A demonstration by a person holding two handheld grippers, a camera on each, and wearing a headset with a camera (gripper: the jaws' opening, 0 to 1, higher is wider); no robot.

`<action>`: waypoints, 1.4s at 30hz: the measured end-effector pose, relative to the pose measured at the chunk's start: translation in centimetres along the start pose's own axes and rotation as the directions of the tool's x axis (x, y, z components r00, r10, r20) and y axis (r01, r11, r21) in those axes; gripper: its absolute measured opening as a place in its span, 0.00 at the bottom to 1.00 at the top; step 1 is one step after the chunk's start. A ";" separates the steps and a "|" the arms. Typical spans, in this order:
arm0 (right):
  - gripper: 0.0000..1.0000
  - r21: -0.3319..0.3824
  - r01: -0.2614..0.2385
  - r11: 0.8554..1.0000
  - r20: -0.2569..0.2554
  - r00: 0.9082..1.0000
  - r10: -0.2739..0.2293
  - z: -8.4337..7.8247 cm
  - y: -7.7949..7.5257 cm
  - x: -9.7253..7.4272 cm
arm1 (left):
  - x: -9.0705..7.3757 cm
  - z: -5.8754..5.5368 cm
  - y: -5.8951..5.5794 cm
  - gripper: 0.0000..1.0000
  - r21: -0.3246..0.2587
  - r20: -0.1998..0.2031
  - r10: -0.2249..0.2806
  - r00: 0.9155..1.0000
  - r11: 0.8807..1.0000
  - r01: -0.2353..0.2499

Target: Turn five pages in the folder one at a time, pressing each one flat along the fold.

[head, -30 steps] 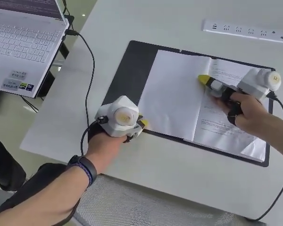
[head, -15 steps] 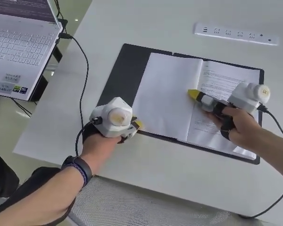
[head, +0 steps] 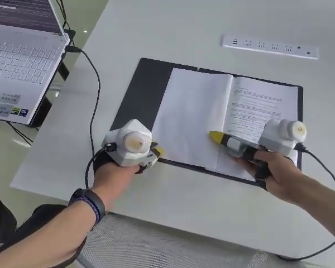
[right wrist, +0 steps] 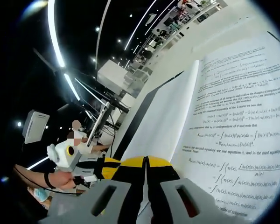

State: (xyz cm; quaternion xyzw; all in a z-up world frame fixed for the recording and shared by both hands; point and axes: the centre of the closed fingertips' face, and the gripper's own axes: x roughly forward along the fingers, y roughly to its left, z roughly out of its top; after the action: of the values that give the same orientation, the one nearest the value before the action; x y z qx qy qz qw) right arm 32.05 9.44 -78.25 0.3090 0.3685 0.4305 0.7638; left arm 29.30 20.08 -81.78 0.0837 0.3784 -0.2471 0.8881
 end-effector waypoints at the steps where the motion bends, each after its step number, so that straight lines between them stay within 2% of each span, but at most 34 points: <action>1: 0.00 -0.015 -0.008 1.000 -0.018 1.000 0.008 -0.7 0.3 -0.1 | 0.0 0.0 0.0 0.10 -0.001 0.000 0.000 1.000 1.000 0.000; 8: 0.00 0.006 -0.019 1.000 -0.017 1.000 0.019 -2.2 0.8 -1.0 | 0.0 0.0 0.0 0.09 0.003 0.000 -0.003 1.000 1.000 0.003; 13: 0.00 -0.014 -0.029 0.999 -0.048 0.998 0.028 -3.5 1.4 -1.5 | 0.0 0.0 0.1 0.09 0.004 0.002 -0.002 1.000 1.000 0.002; 17: 0.00 -0.021 -0.037 0.999 -0.068 0.997 0.035 -4.2 1.0 -1.8 | 0.1 0.0 0.1 0.09 0.004 0.002 0.000 1.000 1.000 0.000; 29: 0.00 -0.036 -0.035 0.999 -0.093 0.995 0.032 -4.6 0.3 -2.0 | 0.0 0.0 0.0 0.10 0.006 0.001 0.001 1.000 1.000 -0.001; 42: 0.00 -0.018 -0.028 0.999 -0.085 0.996 0.027 -4.7 0.0 -2.0 | 0.0 0.0 -0.1 0.11 0.010 -0.005 -0.005 1.000 1.000 0.005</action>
State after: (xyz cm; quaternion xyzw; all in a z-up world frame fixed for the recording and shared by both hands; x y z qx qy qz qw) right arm 27.46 8.40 -80.21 0.2881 0.3919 0.4573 0.7445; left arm 29.25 19.97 -81.83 0.0877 0.3796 -0.2507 0.8862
